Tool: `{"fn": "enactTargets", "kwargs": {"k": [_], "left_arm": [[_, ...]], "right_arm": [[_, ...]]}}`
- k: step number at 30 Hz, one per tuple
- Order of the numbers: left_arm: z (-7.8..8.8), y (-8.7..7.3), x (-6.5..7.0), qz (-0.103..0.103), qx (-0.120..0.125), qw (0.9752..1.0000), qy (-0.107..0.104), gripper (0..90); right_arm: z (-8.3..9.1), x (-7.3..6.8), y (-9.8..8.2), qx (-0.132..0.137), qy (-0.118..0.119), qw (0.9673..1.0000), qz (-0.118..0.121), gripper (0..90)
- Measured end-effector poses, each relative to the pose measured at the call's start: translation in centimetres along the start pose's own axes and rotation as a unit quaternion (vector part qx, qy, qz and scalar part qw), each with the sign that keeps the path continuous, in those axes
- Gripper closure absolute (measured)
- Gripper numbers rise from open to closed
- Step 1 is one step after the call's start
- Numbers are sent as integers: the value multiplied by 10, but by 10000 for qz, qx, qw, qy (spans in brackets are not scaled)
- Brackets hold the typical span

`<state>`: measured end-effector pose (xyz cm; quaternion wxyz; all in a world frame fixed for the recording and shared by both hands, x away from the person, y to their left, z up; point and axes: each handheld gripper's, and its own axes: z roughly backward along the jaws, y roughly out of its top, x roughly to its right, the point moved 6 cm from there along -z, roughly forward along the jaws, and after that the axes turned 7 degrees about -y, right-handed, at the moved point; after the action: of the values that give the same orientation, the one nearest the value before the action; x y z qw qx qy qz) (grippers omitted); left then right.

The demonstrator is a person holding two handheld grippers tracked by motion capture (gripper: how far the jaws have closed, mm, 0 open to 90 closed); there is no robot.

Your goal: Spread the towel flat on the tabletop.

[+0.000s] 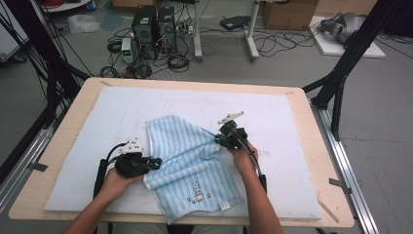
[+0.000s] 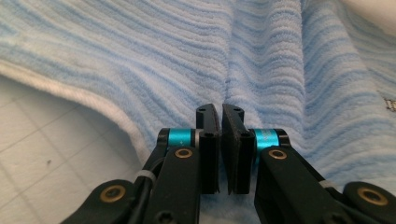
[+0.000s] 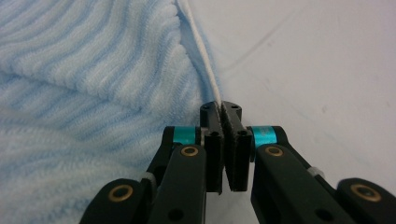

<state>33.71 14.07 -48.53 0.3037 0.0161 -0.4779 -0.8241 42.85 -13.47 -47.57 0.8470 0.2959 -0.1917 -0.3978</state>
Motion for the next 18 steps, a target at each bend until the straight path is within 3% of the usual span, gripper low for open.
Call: {"fn": "enactTargets", "kwargs": {"k": [3, 6, 9, 13, 18], "left_arm": [[-2, 2, -1, 61, 41, 10000, 14, 757], [2, 6, -9, 219, 156, 9994, 203, 606], [9, 13, -19, 338, 309, 9977, 504, 510], [14, 27, -35, 415, 469, 9952, 746, 479], [8, 42, -57, 476, 348, 9938, 940, 473]], "right_arm": [[7, 4, -11, 49, 69, 10000, -32, 876], [12, 5, -19, -14, 118, 9999, -45, 871], [17, 5, -14, 176, 154, 9997, -33, 807], [23, 9, -3, 614, 160, 9974, -328, 741], [19, 13, 3, 725, 98, 9964, -439, 731]]}}
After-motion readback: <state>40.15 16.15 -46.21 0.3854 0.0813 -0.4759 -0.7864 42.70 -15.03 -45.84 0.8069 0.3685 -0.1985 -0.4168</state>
